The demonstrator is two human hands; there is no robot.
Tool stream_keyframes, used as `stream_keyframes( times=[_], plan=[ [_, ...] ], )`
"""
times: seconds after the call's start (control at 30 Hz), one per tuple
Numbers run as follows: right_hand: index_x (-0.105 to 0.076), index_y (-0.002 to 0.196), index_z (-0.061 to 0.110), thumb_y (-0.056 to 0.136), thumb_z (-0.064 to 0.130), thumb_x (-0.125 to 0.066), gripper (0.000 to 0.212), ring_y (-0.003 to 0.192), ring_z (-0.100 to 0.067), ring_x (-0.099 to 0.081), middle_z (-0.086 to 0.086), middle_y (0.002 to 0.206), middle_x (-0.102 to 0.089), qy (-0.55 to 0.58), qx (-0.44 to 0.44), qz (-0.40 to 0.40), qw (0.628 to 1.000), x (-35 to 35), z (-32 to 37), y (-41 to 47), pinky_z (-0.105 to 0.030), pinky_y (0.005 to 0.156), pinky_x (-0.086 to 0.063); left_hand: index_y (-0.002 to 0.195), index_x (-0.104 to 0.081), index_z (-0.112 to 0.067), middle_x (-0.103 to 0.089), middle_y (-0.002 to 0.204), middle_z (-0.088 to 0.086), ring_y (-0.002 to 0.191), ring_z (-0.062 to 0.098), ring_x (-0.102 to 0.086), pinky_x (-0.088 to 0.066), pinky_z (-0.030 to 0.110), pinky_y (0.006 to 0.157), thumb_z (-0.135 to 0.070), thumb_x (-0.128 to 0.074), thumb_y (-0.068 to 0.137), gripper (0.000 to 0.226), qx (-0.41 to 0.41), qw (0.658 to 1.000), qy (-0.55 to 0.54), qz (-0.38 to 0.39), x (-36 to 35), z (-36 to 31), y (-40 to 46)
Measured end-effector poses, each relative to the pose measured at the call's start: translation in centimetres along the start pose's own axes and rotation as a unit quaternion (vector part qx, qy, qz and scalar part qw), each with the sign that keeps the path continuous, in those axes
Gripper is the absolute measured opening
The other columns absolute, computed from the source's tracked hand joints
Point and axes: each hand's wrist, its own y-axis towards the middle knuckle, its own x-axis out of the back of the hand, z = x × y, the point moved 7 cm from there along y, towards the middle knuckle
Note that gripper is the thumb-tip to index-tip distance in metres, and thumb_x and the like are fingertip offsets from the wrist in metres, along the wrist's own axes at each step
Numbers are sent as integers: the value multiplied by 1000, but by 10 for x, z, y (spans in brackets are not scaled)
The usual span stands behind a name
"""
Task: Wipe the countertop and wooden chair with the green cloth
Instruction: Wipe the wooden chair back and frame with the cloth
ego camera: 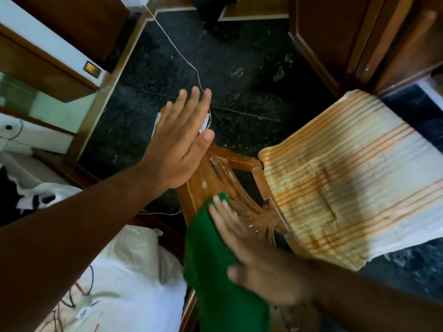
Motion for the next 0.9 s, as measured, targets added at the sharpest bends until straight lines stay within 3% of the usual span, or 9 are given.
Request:
stream_keyframes(
  times=[0.13,0.27,0.37,0.47,0.53,0.67,0.8,0.87,0.9],
  plan=[
    [18,154,22,91,33,-41,86,146,-8,28,2,161,28,-33,-14,-1,999,27,-2,47,-31,119,13,158,-11,-9,-9,168,11,156,27,1,2,49,125,-39,-19,101,65,-2,1000,-12,-1,1,-1,0],
    [16,154,35,94,68,-21,78,151,-14,16,10,164,20,3,24,-25,999,-8,-17,0,-54,119,-1,158,-11,-7,-10,168,10,156,25,-1,2,48,125,-35,-22,103,63,-8,999,-28,-15,1,1,-1],
    [10,147,58,86,80,-22,73,150,-7,14,30,160,15,44,-20,15,999,-33,-42,-34,-63,118,-7,158,-13,-4,-12,168,10,156,27,-3,-1,52,125,-37,-21,102,65,-9,999,-36,-29,1,2,-1],
    [15,149,52,87,58,-42,85,146,2,20,30,158,23,-20,-15,9,1000,-15,-39,-11,-50,115,-7,157,-13,-2,-13,167,10,156,28,-4,-3,55,124,-36,-20,102,65,-13,998,-46,-39,1,2,-1],
    [22,148,47,82,48,-35,87,142,6,27,26,156,32,-47,-40,-3,998,9,-34,31,-45,117,4,157,-12,-1,-13,167,10,156,28,-5,-3,54,124,-36,-20,101,66,-11,997,-55,-45,1,3,-2],
    [16,152,40,87,41,-31,80,148,-9,23,14,162,24,-47,-39,-24,998,37,-28,80,-62,118,2,157,-7,-1,-12,167,12,156,28,-4,-1,51,125,-54,-13,102,76,-16,996,-78,-49,1,6,0],
    [11,147,54,100,30,-31,67,140,9,26,42,149,26,-38,-61,-40,997,3,-43,44,-34,122,9,158,-6,-3,-12,168,9,156,27,-5,0,50,125,-61,-5,99,83,-26,991,-108,-68,0,8,-2],
    [5,140,58,103,53,-23,47,136,14,26,52,141,21,24,-133,-16,991,-17,-46,12,-42,123,1,158,-6,-4,-12,168,8,156,27,-6,0,51,125,-62,-5,98,83,-32,990,-117,-75,-2,10,-1],
    [5,144,55,95,69,-18,56,140,10,23,47,148,18,39,-138,-23,989,-19,-36,-3,-41,123,-2,158,-6,-5,-13,168,8,156,26,-6,1,51,125,-63,-5,98,83,-34,989,-123,-78,-2,11,-1]
  ],
)
